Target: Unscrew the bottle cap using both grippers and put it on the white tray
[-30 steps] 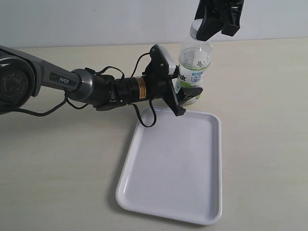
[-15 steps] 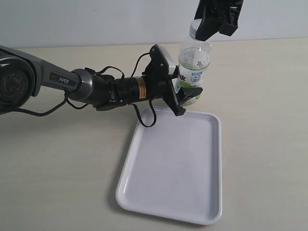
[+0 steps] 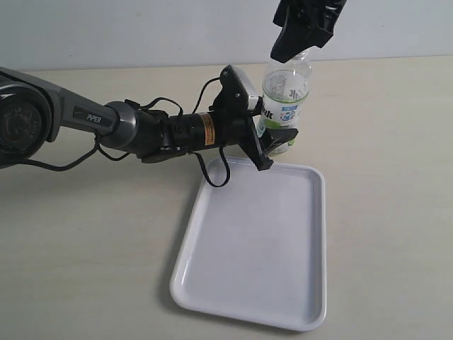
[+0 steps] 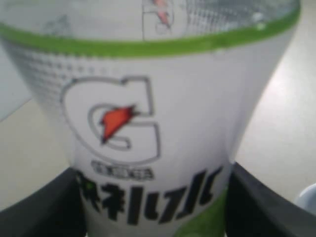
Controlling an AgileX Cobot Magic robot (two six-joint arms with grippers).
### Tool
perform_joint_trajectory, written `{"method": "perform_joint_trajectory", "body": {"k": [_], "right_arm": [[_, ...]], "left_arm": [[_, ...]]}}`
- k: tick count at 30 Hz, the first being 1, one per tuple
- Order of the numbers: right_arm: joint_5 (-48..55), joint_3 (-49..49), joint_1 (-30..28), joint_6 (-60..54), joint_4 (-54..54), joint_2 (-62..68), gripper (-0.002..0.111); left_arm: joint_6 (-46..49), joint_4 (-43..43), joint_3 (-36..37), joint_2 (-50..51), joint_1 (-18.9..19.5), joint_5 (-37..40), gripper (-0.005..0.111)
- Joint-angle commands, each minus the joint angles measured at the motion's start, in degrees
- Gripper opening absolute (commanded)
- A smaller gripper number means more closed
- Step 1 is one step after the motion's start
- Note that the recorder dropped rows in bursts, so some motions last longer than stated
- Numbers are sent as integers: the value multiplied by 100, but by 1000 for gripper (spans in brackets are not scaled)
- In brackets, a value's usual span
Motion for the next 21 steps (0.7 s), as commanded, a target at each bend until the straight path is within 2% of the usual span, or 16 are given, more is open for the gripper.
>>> {"method": "perform_joint_trajectory", "body": {"k": [1,9,12,16,21], "right_arm": [[-38,-33,-2,100,42,-106,65],[-206,-33,-2,1038,103,-294,65],[-522,-33,-2,2210,103,-369,65],[-726,-33,-2,4593,38,-430,65],[-493,-33,-2,5836,-755,-430,65]], "left_arm": [[3,48,-4,-17,-32,81,0],[3,48,-4,-17,-32,81,0],[3,48,-4,-17,-32,81,0],[3,48,-4,-17,-32,81,0],[3,48,-4,-17,-32,81,0]]}}
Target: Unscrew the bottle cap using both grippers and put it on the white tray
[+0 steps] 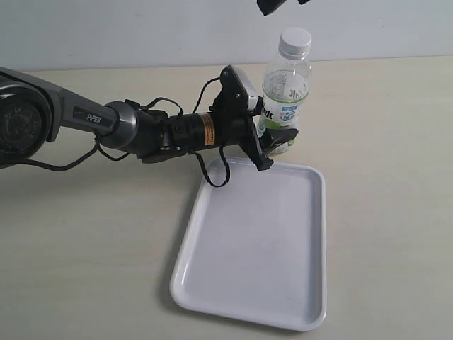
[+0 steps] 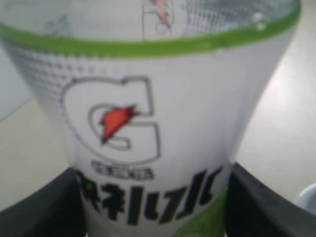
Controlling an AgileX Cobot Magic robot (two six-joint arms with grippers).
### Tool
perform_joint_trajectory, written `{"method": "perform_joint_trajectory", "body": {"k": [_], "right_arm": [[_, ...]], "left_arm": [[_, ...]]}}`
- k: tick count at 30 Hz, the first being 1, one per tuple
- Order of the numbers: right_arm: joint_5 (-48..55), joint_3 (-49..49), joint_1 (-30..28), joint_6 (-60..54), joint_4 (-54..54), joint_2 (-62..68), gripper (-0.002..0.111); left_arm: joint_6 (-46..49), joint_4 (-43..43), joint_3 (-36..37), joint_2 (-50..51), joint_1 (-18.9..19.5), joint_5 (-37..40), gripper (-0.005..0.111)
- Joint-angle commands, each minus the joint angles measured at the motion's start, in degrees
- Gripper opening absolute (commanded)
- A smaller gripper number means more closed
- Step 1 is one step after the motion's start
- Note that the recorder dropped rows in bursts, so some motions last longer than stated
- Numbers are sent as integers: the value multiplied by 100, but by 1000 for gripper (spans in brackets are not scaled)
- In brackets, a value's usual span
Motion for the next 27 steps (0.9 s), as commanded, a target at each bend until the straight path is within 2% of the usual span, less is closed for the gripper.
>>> {"method": "perform_joint_trajectory", "body": {"k": [1,6,13,17,27], "right_arm": [[215,-33,-2,1174,-779,-60,65],[597,-33,-2,1294,-778,-49,65],[597,-33,128,1245,-583,79,66],[573,-33,273,1258,-941,214,68],[597,-33,273,1258,-1022,267,68]], "left_arm": [[3,48,-4,-17,-32,81,0],[3,48,-4,-17,-32,81,0],[3,59,-4,-17,-32,84,0],[3,59,-4,-17,-32,84,0],[3,59,-4,-17,-32,84,0]]}}
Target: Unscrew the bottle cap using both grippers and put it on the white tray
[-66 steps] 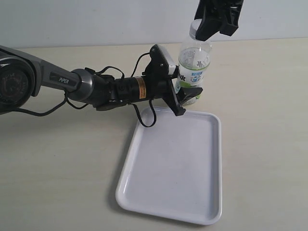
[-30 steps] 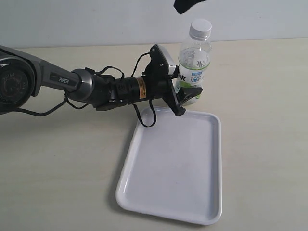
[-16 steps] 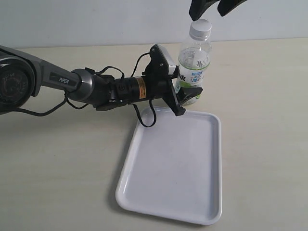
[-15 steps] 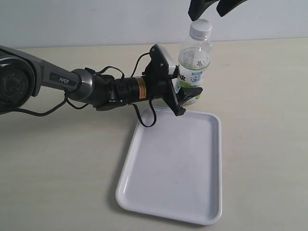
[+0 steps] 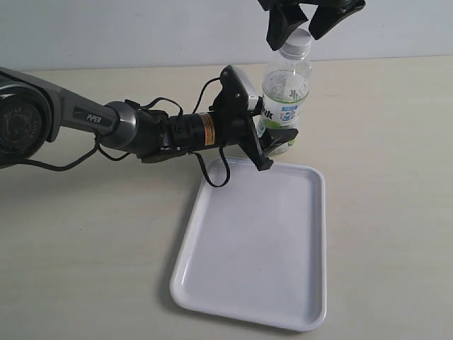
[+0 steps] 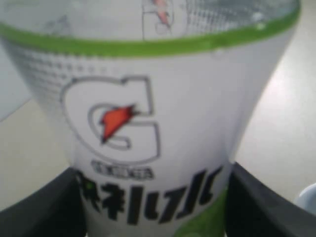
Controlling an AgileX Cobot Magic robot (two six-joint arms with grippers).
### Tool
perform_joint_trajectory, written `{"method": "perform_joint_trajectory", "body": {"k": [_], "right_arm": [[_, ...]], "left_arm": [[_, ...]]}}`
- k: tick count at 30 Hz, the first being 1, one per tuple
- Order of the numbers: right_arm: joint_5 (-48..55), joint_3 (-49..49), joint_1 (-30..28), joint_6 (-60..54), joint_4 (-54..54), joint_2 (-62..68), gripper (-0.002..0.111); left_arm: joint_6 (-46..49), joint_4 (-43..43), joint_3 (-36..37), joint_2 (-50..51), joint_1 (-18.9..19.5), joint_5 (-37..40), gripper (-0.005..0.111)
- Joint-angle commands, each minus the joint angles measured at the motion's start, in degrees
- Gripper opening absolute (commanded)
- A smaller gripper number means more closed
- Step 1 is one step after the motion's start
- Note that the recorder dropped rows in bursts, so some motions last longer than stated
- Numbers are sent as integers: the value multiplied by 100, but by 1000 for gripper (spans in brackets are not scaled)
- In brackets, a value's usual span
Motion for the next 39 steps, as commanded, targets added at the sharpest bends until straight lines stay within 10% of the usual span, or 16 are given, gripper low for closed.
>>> {"method": "perform_joint_trajectory", "body": {"k": [1,14,27,39], "right_arm": [[-1,-33,6,11,-59,19,67],[-1,-33,6,-934,-270,19,0],[-1,-33,6,-5662,-202,19,0],[-1,-33,6,-5707,-144,19,3]], "left_arm": [[3,59,-4,-17,-32,84,0],[3,59,-4,-17,-32,84,0],[-120,59,-4,-17,-32,84,0],[-120,59,-4,-17,-32,84,0]]}}
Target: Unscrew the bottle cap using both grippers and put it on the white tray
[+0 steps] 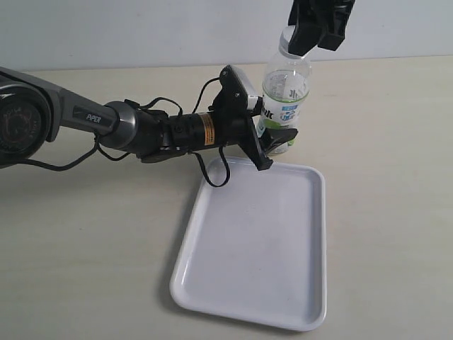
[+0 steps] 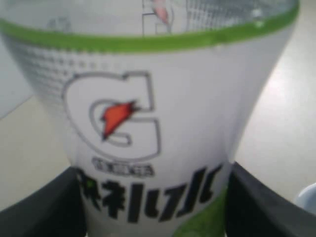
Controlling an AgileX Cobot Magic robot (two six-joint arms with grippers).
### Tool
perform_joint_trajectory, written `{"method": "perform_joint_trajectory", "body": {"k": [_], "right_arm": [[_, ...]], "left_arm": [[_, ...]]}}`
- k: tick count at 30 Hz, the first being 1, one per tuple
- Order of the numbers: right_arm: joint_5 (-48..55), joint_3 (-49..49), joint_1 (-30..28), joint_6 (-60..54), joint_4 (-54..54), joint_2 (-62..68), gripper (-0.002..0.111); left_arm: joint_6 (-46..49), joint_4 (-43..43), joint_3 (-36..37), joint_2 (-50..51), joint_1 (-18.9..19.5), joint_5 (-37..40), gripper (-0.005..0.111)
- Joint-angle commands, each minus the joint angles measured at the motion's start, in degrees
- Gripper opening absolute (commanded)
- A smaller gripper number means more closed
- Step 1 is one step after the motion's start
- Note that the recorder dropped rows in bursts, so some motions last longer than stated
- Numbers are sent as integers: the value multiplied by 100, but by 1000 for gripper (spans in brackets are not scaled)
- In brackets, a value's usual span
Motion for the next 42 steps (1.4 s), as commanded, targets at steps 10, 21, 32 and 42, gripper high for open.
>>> {"method": "perform_joint_trajectory", "body": {"k": [10,21,32,42], "right_arm": [[-1,-22,6,326,25,2,50],[-1,-22,6,531,25,2,72],[-1,-22,6,853,287,-361,73],[-1,-22,6,3924,408,-520,73]], "left_arm": [[-62,36,-4,-17,-32,84,0],[-62,36,-4,-17,-32,84,0],[-62,36,-4,-17,-32,84,0],[-62,36,-4,-17,-32,84,0]]}}
